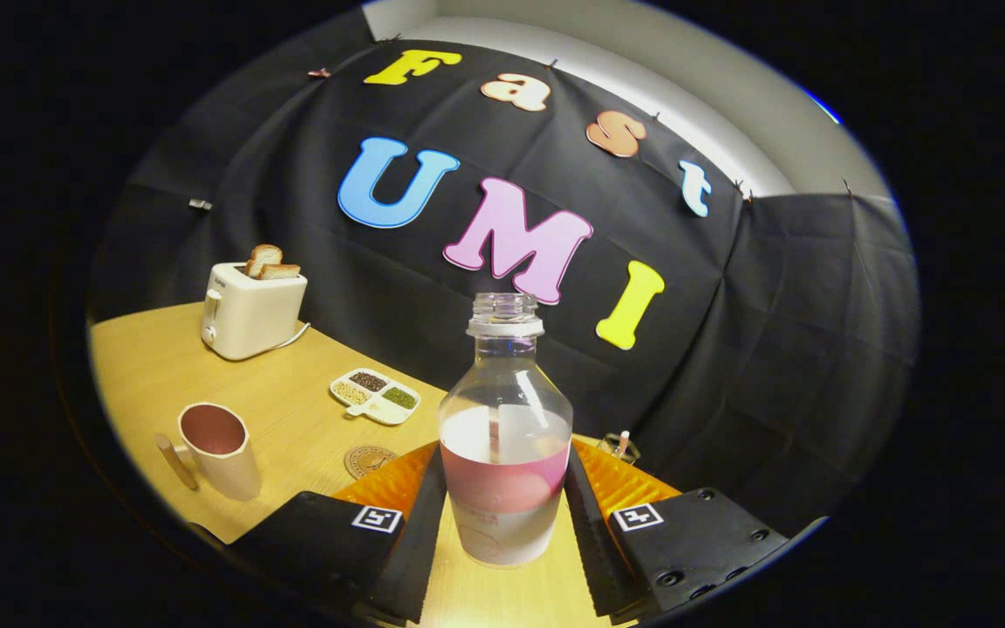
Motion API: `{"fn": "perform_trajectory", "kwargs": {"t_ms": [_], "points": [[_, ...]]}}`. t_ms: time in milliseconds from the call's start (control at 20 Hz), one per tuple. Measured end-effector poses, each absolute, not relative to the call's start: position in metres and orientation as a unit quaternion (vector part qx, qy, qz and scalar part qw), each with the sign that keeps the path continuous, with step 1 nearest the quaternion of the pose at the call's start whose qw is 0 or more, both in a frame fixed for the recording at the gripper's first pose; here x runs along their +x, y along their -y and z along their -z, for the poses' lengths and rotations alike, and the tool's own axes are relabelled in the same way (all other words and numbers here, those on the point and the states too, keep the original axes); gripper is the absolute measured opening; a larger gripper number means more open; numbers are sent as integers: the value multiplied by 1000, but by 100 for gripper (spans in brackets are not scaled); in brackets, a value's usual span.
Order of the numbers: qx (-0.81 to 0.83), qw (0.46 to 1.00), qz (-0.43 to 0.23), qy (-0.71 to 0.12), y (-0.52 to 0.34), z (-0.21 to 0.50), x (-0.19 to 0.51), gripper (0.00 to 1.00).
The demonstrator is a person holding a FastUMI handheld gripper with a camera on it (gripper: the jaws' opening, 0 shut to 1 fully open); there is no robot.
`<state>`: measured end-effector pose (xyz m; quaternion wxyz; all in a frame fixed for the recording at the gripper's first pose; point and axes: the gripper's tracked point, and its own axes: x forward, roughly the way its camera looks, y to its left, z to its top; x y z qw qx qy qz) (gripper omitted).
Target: Take the bottle from table, then pour the juice into the cup, finally place the bottle on the coaster
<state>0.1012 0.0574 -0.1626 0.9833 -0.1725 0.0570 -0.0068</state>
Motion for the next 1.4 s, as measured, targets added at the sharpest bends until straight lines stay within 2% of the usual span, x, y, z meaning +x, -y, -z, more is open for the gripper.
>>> {"fn": "perform_trajectory", "kwargs": {"t_ms": [500, 1400], "points": [[-332, 942, -27, -48, -110, 151, 96, 72], [-556, 825, -92, -45, -169, 214, 100, 72]]}}
